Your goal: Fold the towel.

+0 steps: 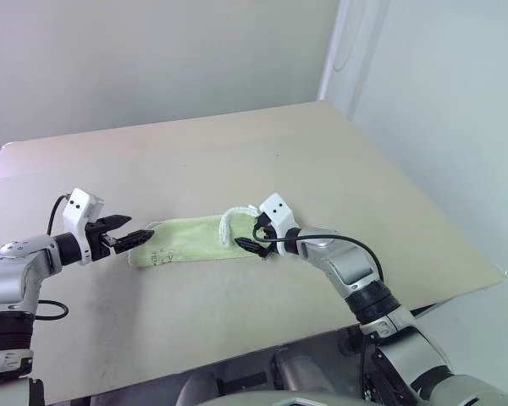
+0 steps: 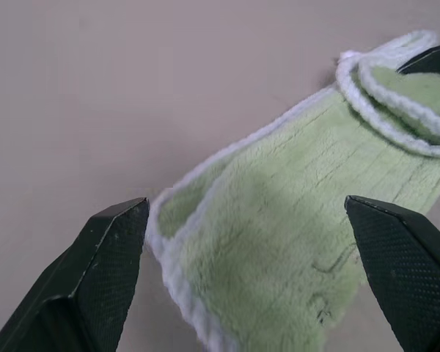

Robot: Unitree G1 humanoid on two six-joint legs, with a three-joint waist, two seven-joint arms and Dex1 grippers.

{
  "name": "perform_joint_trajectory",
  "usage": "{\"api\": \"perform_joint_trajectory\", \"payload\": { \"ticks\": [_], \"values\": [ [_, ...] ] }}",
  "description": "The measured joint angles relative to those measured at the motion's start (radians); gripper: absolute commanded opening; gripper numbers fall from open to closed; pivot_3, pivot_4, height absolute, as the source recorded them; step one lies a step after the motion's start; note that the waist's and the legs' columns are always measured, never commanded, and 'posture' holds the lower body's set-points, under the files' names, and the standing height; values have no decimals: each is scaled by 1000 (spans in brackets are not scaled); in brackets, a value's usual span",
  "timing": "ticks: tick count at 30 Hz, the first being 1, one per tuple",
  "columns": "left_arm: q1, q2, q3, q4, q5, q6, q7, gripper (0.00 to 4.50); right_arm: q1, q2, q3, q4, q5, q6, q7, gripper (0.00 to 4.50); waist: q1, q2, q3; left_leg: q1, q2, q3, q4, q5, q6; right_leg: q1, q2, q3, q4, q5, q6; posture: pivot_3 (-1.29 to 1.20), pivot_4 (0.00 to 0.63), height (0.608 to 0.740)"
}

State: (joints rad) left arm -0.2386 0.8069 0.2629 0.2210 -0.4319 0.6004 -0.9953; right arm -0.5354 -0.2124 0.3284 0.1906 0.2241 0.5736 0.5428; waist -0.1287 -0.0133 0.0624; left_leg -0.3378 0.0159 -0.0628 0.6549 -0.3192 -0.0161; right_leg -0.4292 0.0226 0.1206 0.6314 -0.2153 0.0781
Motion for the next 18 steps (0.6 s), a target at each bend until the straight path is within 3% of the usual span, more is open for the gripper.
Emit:
{"api": "perform_joint_trajectory", "payload": {
  "ticks": [9,18],
  "values": [
    [-16,6,148,65,-145,264,74,4500,-8,1,-125,-199,106,109,30,4463,2,0,0,0,0,-1,-1,0,0,0,0,-1,-1,0,0,0,0,740],
    [-141,-36,136,239,-189,555,166,4500,13,8,-161,-260,138,223,-23,4463,5,0,0,-1,-1,-4,0,1,-2,0,-1,-4,-1,0,0,0,0,740]
  ]
}}
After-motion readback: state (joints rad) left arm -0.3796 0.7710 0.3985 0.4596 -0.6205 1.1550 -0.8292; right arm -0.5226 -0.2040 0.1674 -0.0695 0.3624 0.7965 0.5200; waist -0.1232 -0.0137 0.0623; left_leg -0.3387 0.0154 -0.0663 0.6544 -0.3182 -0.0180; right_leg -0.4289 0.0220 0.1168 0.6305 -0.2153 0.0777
